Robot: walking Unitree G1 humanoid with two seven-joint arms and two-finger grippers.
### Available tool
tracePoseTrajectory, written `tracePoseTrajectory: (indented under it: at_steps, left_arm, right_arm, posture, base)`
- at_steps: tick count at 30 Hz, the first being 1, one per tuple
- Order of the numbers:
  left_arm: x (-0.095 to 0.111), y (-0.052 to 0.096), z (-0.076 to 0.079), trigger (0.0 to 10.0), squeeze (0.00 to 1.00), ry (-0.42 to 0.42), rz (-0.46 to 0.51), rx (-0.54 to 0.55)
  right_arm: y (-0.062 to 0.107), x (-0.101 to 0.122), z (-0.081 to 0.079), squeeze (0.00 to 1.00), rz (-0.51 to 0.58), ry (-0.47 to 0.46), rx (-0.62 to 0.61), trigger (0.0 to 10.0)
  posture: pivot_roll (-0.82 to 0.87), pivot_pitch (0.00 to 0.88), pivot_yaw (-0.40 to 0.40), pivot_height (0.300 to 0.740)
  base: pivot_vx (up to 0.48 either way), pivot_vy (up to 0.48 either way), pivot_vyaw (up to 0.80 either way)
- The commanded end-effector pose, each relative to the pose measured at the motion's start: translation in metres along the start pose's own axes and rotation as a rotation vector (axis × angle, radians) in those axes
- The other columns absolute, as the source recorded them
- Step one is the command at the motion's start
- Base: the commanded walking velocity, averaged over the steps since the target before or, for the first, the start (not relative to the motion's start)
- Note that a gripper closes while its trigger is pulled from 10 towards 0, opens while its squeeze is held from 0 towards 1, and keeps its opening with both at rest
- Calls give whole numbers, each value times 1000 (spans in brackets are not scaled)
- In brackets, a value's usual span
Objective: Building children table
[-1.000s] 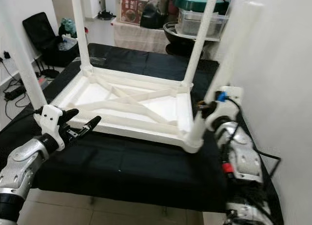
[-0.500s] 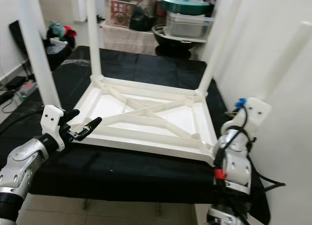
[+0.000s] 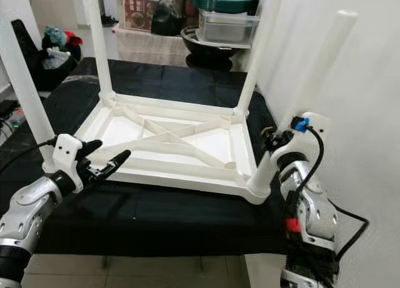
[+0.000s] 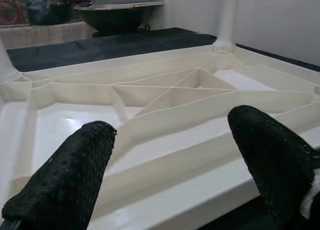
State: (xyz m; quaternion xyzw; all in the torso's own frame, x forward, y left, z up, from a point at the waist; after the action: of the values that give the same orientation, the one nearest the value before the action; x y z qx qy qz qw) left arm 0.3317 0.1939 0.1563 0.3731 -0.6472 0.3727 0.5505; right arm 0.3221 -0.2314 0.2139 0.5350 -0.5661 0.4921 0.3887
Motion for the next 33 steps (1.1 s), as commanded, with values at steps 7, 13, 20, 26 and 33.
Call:
tracePoseTrajectory:
  at_steps: [7,13,20,26,33]
  left_arm:
    - [-1,0,-3,10000,349,-11,-9,2]
    - [0,0,-3,10000,353,-13,-8,2]
    - [0,2,-5,10000,353,-17,-11,3]
    - [0,-1,-2,10000,353,-12,-4,-1]
    - [-3,1,-1,10000,353,-11,-12,-4]
  right_arm:
    - [16,1,-20,0,21,34,333,10000]
    - [21,-5,-27,0,-2,58,426,4863]
    - [4,-17,8,0,-59,124,85,0]
    - [31,-39,98,0,-202,118,-886,0]
    - [29,-69,16,0,-296,18,-691,0]
  posture:
    - [79,0,-98,740]
    - [82,0,-100,740]
    - [80,0,-96,740]
    - [81,0,-102,740]
    - [70,0,-94,740]
  base:
    - [0,0,0]
    - [0,0,0]
    - [0,0,0]
    - [0,0,0]
    - [0,0,0]
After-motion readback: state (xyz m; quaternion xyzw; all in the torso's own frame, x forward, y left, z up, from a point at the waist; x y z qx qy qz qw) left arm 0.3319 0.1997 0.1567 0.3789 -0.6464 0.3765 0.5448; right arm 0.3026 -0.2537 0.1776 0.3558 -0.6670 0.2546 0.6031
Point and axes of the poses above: a point about 5 cm out from each wrist's last joint towards the gripper, its own y axis pointing back from the gripper into the wrist, its own x axis along the axis of the wrist's last joint, z = x × y, the point moved 1 cm from there along -y, pointing out of the wrist towards the gripper, and after that the axes turned 1 degree about y, right-handed, at the moved point
